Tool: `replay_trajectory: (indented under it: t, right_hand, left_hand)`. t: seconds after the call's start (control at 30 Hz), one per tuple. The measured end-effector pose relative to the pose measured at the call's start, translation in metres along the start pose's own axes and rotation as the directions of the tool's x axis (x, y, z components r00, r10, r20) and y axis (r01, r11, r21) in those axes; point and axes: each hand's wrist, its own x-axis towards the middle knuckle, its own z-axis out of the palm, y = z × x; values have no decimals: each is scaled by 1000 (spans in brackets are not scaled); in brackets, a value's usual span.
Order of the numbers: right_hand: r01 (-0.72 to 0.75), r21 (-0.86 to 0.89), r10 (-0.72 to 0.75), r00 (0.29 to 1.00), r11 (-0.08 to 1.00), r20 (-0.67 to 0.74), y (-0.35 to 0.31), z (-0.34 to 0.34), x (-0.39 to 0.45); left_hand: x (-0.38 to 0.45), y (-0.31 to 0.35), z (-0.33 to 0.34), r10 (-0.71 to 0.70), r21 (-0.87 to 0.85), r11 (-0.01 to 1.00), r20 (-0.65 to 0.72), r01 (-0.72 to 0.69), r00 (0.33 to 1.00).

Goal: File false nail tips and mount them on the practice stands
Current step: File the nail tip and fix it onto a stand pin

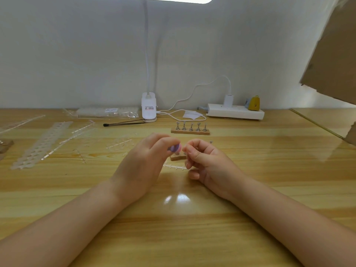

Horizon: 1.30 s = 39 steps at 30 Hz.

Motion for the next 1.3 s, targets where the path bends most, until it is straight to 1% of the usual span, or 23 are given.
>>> replay_trajectory:
  t: [0.07,0.13,0.23,0.3,0.37,0.4,0.47,0.53,0.6,0.63,0.7,0.77,0.8,0.87,0.93,0.97,1.03,1.1,1.13,1.17,1.2,1.23,1.3]
  right_hand:
    - [4,-33,-4,1000,999,10,0,1,-1]
    - [6,-43,-6,1000,999,15,0,1,-1]
    - [-10,26,10,1000,1000,0,-1,-1,-1]
    - [-11,22,11,1000,1000,-5,0,-1,0]
    - [-6,-6,6,1000,1000,-6,1,0,0]
    - [-3,-19,3,1000,1000,-1,1,0,0]
    - [-6,-32,6,1000,999,8,0,0,-1]
    - [-22,8,22,1000,1000,-11,-1,-1,0]
    - [-30,54,31,999,998,-32,-2,-1,1]
    - [-28,54,30,999,998,-34,-1,-1,1]
    - [-24,29,24,999,999,-27,-1,-1,0]
    - [-21,18,21,1000,1000,-13,-2,-2,0]
    - [-23,30,24,1000,999,-12,-2,-2,0]
    - [-40,88,43,999,995,-28,-2,-3,0]
    - [-55,115,59,998,992,-32,-3,-4,2]
    - [-60,108,63,998,992,-23,-2,-4,2]
    - [-69,88,69,998,994,-6,-2,-3,2]
    - [-77,76,77,997,994,5,-3,-4,2]
    - [-82,81,81,997,993,10,-3,-3,2]
    - [-86,91,85,996,992,17,-4,-4,2]
    - [-88,99,86,996,991,22,-5,-4,1]
    - [-90,99,88,996,991,26,-5,-4,1]
    - [-93,88,91,996,992,25,-5,-3,1]
  left_hand:
    - [3,5,1,59,-54,997,-54,-62,997]
    - [3,8,3,92,-78,993,-11,-93,996]
    - [0,0,1,-8,-5,1000,44,9,999]
    - [-1,-2,0,-34,-6,999,-3,34,999]
    - [2,3,1,42,-27,999,-74,-44,996]
    - [3,5,3,95,-13,995,-79,-96,992]
    - [2,7,6,142,46,989,-13,-142,990]
    - [1,2,4,56,83,995,33,-59,998]
    - [0,-3,0,-18,71,997,11,17,1000]
    - [1,-2,-1,-14,46,999,-18,14,1000]
    - [3,3,1,66,-13,998,-80,-67,995]
    - [3,10,4,130,-27,991,-59,-132,990]
    - [3,10,4,114,-17,993,-23,-114,993]
    - [2,5,2,23,36,999,20,-24,1000]
    - [1,0,0,-24,60,998,-5,25,1000]
    - [2,0,-1,-11,37,999,-40,12,999]
    - [5,6,0,77,-27,997,-85,-79,993]
    - [3,10,3,132,-23,991,-24,-133,991]
    - [2,9,3,105,-4,994,25,-105,994]
    - [2,7,2,41,16,999,56,-42,998]
    - [1,4,1,-20,32,999,62,18,998]
    - [0,1,0,-50,41,998,40,48,998]
    - [2,1,-2,-25,22,999,-32,26,999]
